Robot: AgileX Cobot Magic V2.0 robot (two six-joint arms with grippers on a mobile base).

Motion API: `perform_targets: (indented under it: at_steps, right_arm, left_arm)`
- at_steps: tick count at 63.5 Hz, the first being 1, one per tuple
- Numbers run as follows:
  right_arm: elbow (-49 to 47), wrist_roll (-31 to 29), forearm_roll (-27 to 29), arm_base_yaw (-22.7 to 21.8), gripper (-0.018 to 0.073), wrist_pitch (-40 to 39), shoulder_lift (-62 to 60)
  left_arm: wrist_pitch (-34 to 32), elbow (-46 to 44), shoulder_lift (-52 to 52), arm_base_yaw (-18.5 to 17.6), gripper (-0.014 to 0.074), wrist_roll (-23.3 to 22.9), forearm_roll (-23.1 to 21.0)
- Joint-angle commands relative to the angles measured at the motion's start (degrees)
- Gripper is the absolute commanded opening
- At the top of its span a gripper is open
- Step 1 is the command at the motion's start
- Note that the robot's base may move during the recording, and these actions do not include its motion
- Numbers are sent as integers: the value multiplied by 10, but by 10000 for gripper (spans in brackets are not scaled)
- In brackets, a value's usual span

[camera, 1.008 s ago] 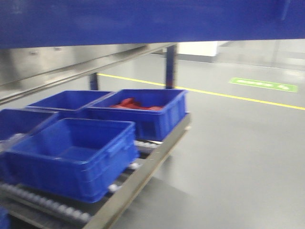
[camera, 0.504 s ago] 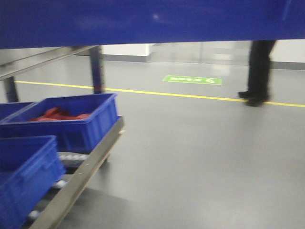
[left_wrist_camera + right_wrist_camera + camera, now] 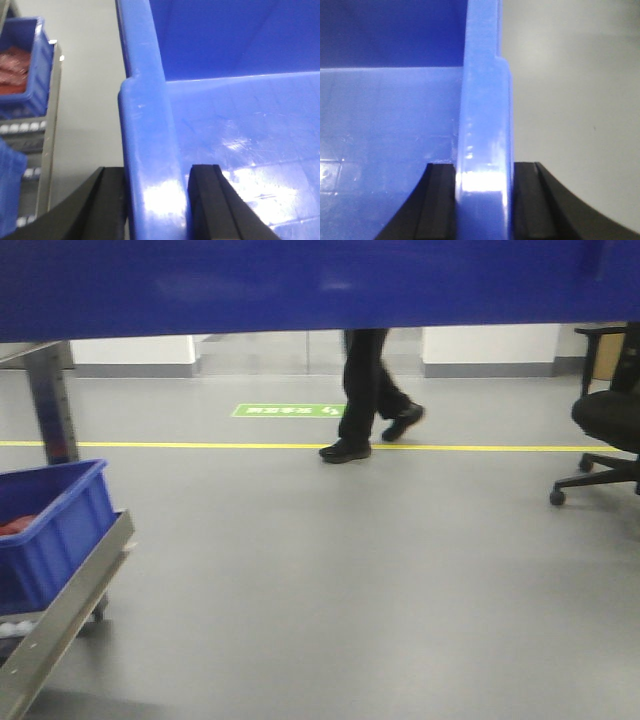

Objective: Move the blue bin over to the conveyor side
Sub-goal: 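Hold the bin with both grippers while driving across the floor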

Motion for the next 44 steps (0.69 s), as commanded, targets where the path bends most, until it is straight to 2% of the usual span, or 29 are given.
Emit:
perform_targets:
  at_steps: [1, 44]
  right_arm:
    - [-7, -6, -14, -1, -70, -51, -12]
    - [-7, -6, -14, -1, -70, -51, -12]
  left_arm:
    - [-48, -6, -15, -3, -18, 9, -11]
    - [-48, -6, -15, -3, -18, 9, -11]
